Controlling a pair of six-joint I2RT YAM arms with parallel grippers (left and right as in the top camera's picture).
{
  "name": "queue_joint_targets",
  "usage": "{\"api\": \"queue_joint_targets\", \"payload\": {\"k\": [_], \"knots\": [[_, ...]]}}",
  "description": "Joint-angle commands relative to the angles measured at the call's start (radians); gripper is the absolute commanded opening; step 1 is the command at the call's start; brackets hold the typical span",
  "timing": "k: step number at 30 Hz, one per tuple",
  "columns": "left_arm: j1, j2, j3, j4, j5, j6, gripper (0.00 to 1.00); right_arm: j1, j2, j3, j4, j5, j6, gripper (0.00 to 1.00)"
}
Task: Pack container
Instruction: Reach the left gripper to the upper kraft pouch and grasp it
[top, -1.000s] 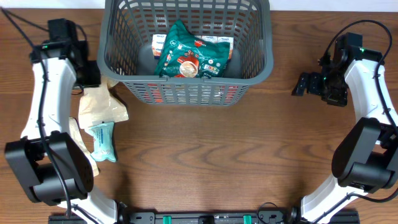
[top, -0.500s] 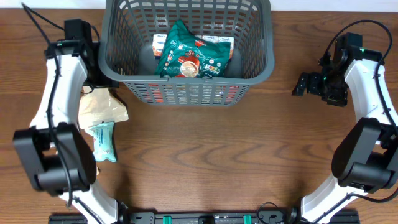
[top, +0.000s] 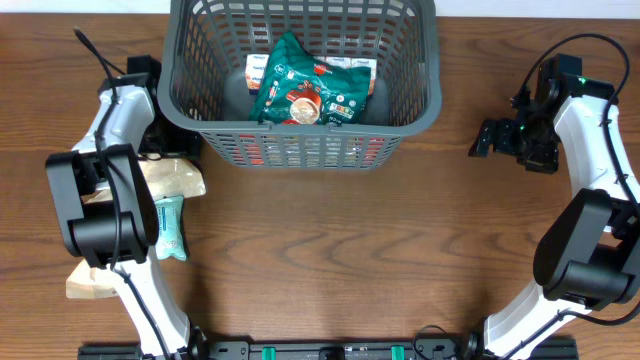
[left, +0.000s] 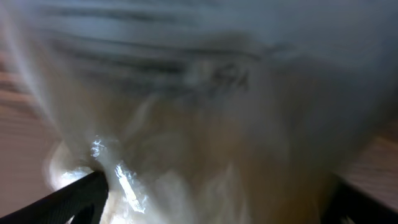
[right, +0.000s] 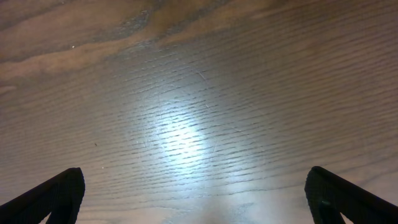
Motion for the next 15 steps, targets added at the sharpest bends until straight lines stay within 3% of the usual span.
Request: {"api": "queue_joint_targets", "payload": {"k": [1, 8, 10, 15], "knots": [[0.015, 0.03, -0.01, 0.002, -0.03, 0.006, 0.96, 0.0, -0.004, -0.004, 0.0, 0.01, -0.015, 0.99], [0.026, 0.042, -0.01, 0.006, -0.03, 0.006, 0.96, 0.0, -0.004, -0.004, 0.0, 0.01, -0.015, 0.99], [0.026, 0.042, -0.01, 0.005, -0.03, 0.006, 0.91, 0.0, -0.004, -0.004, 0.0, 0.011, -0.015, 0.99], [0.026, 0.042, -0.01, 0.002, -0.03, 0.007, 0.24, 0.0, -0.004, -0.004, 0.0, 0.014, -0.015, 0.99]]}}
